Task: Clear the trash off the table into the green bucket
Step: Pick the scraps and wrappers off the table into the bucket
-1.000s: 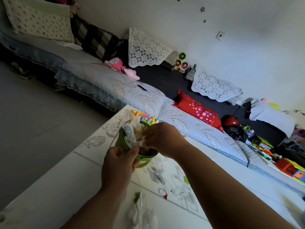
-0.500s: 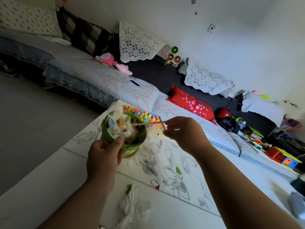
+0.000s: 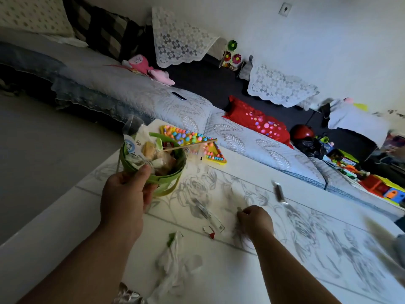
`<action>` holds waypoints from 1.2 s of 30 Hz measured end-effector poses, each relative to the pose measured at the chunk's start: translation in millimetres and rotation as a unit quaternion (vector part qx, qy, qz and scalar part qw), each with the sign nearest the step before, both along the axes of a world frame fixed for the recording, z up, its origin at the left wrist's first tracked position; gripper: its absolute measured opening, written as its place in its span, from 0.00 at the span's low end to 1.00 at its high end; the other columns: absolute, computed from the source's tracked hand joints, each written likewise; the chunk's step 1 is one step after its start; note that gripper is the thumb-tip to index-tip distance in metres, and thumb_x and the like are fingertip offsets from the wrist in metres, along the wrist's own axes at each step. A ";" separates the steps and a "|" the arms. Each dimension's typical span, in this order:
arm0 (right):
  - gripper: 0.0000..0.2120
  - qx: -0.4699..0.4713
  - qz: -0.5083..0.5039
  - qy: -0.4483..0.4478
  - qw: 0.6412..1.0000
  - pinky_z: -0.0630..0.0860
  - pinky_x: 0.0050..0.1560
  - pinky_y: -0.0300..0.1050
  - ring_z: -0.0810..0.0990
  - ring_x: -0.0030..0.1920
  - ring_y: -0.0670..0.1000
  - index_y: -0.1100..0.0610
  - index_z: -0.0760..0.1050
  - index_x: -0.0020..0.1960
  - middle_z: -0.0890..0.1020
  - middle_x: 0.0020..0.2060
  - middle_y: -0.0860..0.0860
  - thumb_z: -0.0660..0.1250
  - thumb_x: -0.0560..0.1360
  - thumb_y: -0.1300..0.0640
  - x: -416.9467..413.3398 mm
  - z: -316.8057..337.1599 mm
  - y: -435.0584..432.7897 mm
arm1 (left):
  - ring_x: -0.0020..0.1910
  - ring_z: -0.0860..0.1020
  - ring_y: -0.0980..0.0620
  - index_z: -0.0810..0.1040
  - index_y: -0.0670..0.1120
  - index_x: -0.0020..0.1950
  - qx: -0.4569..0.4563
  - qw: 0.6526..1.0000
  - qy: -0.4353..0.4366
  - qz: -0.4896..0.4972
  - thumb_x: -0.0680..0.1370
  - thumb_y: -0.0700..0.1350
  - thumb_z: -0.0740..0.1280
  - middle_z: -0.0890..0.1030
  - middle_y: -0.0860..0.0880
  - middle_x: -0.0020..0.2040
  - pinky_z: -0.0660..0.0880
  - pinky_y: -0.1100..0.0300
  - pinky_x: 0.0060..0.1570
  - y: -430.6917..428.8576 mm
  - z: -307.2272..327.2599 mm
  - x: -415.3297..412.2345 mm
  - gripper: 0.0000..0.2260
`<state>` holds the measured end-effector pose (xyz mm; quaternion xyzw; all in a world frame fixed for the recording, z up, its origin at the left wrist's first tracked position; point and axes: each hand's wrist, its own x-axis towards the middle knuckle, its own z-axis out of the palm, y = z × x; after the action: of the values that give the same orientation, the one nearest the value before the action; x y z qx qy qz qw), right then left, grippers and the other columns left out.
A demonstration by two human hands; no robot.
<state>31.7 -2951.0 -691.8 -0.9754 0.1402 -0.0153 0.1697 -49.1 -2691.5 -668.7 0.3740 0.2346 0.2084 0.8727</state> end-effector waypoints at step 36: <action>0.09 0.004 0.150 0.123 0.981 0.69 0.30 0.35 0.75 0.35 0.47 0.60 0.82 0.48 0.77 0.34 0.49 0.71 0.69 0.59 -42.5 22.8 70.5 | 0.37 0.80 0.55 0.78 0.43 0.58 0.010 1.000 0.010 -0.013 0.74 0.48 0.71 0.82 0.47 0.47 0.75 0.69 0.27 7.8 -1.8 -10.5 0.15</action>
<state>-10.8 -2880.5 -669.0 -0.9791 0.0122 0.1305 0.1556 -59.6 -2683.7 -670.5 0.3879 0.2367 0.1960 0.8689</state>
